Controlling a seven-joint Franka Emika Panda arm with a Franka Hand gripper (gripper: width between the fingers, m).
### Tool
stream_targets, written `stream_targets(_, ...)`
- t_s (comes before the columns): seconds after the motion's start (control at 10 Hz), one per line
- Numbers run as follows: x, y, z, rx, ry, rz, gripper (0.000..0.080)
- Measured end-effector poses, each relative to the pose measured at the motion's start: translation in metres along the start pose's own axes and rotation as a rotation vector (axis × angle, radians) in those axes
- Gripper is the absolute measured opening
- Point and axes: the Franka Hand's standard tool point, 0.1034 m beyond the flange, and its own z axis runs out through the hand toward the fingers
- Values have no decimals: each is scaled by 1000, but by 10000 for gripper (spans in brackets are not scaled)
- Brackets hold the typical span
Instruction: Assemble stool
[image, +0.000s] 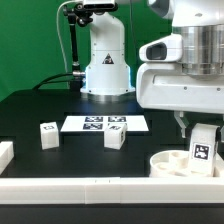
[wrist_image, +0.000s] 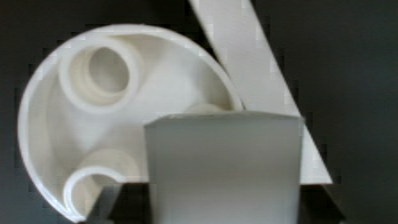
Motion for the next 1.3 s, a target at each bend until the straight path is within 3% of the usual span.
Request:
stream_targets(0.5, 0, -1, 0, 22, -19, 319, 340)
stream_targets(1.0, 6, 0, 0, 119, -79, 824, 340)
stream_targets(1.3, 3, -3, 0, 112, -97, 991, 340)
